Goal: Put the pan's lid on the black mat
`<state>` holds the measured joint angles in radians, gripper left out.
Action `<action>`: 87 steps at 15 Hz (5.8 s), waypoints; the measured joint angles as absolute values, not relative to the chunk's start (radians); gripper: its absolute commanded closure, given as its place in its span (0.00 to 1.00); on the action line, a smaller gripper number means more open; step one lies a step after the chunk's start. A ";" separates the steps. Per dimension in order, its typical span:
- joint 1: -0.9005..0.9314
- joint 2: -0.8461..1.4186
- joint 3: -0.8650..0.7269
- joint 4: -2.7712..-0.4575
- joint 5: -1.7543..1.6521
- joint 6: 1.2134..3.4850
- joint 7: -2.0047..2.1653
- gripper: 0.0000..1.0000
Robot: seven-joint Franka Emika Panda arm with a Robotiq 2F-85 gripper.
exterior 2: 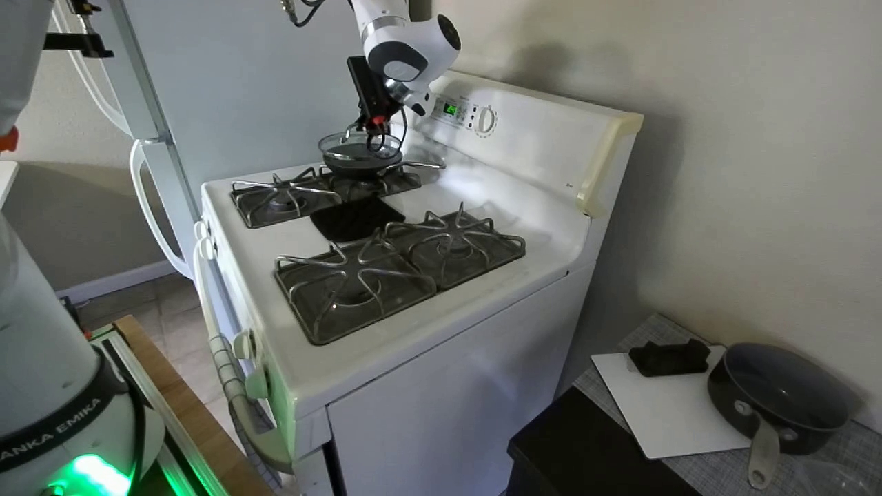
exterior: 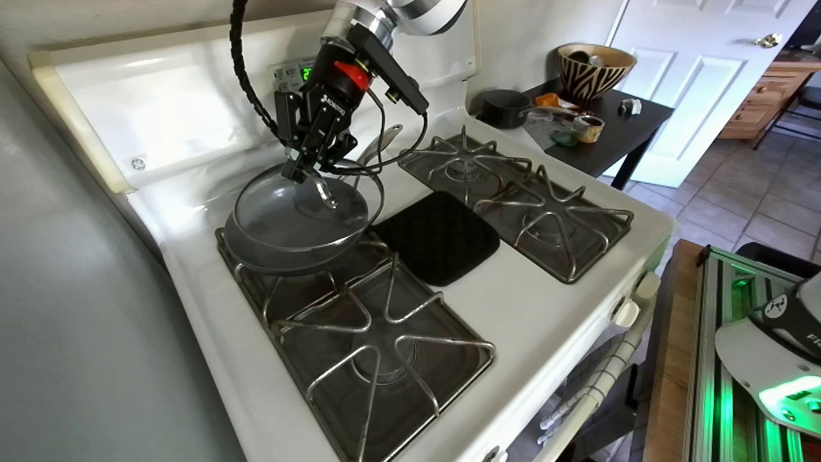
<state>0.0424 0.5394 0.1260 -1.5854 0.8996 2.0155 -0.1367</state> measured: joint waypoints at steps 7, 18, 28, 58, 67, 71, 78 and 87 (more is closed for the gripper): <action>0.029 0.539 0.119 -1.617 0.900 2.005 -0.145 0.99; 0.026 0.511 0.120 -1.665 0.900 2.005 -0.196 0.99; -0.002 0.402 0.119 -1.786 0.914 1.996 -0.285 0.99; -0.053 0.201 0.027 -2.151 0.991 1.983 -0.511 0.99; -0.056 0.176 -0.003 -2.213 0.991 1.976 -0.530 0.99; -0.059 0.176 -0.010 -2.213 0.994 1.976 -0.532 0.99; -0.061 0.193 -0.011 -2.211 0.994 1.978 -0.532 0.99; -0.061 0.237 -0.011 -2.189 0.994 1.995 -0.541 0.99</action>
<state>-0.0614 0.2371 -0.0108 -2.1895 0.9941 1.9954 -0.5408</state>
